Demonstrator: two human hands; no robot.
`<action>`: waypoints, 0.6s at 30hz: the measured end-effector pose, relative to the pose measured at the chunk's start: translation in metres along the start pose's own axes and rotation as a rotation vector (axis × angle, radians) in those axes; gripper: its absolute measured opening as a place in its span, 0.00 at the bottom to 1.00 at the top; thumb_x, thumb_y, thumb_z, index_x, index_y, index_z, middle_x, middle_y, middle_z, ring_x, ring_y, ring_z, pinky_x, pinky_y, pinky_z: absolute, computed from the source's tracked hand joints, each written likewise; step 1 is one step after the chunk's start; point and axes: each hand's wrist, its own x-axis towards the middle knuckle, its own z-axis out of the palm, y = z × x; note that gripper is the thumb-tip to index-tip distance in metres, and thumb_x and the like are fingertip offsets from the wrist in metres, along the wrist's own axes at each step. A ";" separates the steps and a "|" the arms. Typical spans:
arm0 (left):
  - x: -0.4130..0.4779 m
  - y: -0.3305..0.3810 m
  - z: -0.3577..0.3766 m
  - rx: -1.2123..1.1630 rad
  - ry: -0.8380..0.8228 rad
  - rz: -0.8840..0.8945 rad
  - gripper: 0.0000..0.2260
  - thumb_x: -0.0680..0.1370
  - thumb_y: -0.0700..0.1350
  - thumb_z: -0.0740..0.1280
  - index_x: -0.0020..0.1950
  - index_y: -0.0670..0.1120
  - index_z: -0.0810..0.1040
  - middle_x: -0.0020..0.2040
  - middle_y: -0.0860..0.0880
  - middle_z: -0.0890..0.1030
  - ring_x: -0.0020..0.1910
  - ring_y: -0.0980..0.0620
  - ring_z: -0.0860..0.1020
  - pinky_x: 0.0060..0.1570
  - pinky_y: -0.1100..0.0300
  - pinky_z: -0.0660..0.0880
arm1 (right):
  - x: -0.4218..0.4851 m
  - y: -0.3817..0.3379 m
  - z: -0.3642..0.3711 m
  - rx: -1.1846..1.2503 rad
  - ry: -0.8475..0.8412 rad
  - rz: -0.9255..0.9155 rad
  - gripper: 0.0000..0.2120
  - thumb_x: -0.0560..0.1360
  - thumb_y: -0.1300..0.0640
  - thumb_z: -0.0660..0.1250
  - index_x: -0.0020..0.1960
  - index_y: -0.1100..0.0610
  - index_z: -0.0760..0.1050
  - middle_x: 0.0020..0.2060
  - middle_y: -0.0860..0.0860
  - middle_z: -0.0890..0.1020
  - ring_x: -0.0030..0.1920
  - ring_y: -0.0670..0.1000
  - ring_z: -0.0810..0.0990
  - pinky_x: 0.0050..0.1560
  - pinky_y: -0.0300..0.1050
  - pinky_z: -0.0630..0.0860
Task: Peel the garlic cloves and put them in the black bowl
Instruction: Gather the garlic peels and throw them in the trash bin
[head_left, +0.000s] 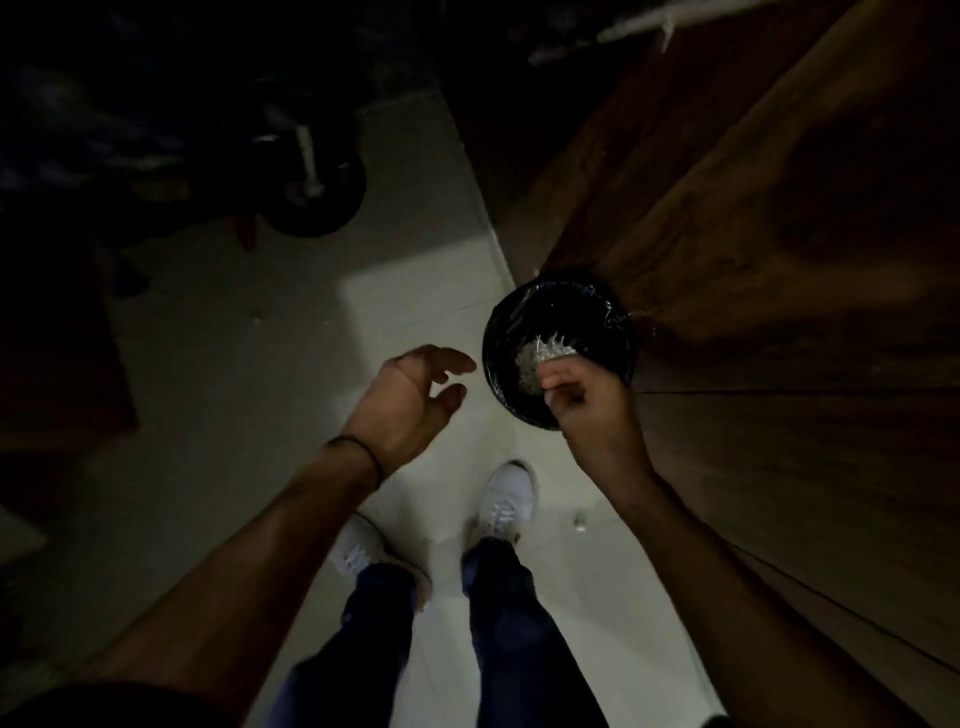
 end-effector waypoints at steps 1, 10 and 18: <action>-0.021 0.005 -0.019 -0.002 0.016 -0.005 0.11 0.79 0.39 0.69 0.60 0.48 0.81 0.58 0.52 0.81 0.51 0.55 0.78 0.45 0.75 0.71 | -0.013 -0.022 0.002 0.007 -0.017 -0.012 0.15 0.76 0.73 0.64 0.53 0.57 0.82 0.46 0.51 0.83 0.49 0.49 0.82 0.58 0.44 0.78; -0.258 0.007 -0.190 -0.015 0.388 -0.109 0.10 0.82 0.43 0.65 0.60 0.52 0.81 0.54 0.55 0.78 0.47 0.64 0.76 0.48 0.68 0.74 | -0.164 -0.232 0.088 0.080 -0.341 -0.207 0.14 0.77 0.65 0.68 0.45 0.46 0.81 0.42 0.44 0.84 0.44 0.44 0.82 0.52 0.42 0.79; -0.448 -0.042 -0.272 -0.187 0.960 -0.197 0.09 0.79 0.38 0.68 0.55 0.49 0.84 0.50 0.54 0.83 0.47 0.56 0.80 0.49 0.66 0.74 | -0.292 -0.371 0.211 0.062 -0.769 -0.443 0.09 0.79 0.66 0.67 0.49 0.54 0.83 0.43 0.53 0.86 0.41 0.44 0.81 0.43 0.35 0.76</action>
